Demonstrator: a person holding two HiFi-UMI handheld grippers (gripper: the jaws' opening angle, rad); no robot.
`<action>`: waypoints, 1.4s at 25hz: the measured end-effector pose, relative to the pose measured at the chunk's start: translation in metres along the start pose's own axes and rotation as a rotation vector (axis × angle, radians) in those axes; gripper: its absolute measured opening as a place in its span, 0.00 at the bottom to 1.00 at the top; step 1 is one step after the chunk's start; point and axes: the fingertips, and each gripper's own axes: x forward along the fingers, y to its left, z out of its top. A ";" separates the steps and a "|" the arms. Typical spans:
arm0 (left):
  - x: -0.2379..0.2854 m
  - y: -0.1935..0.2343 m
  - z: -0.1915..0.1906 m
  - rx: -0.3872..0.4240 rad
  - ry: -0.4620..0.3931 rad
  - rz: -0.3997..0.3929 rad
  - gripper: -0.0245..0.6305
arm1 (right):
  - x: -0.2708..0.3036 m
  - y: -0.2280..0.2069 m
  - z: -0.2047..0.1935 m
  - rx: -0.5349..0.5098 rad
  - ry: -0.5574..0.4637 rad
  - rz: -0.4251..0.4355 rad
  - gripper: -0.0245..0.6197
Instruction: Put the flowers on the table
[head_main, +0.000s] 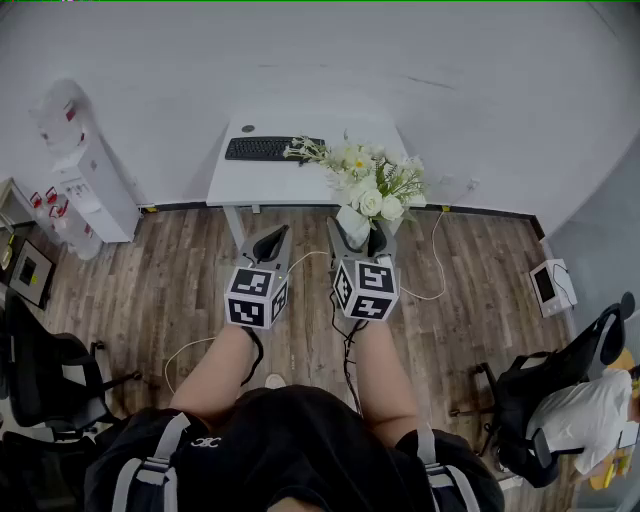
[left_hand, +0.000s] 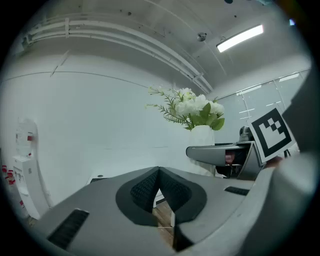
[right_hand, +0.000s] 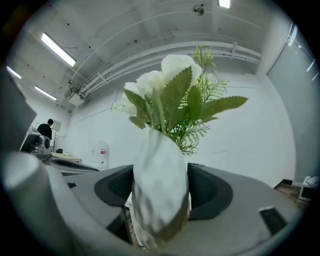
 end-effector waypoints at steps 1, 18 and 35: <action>0.000 -0.001 0.000 0.000 0.001 0.000 0.05 | 0.000 0.000 0.000 0.000 0.000 0.000 0.56; 0.006 0.002 -0.009 -0.012 0.015 -0.006 0.05 | 0.003 0.001 -0.006 -0.013 0.005 0.009 0.56; 0.045 0.114 -0.005 -0.011 -0.014 -0.043 0.05 | 0.095 0.043 -0.004 -0.028 -0.033 -0.044 0.56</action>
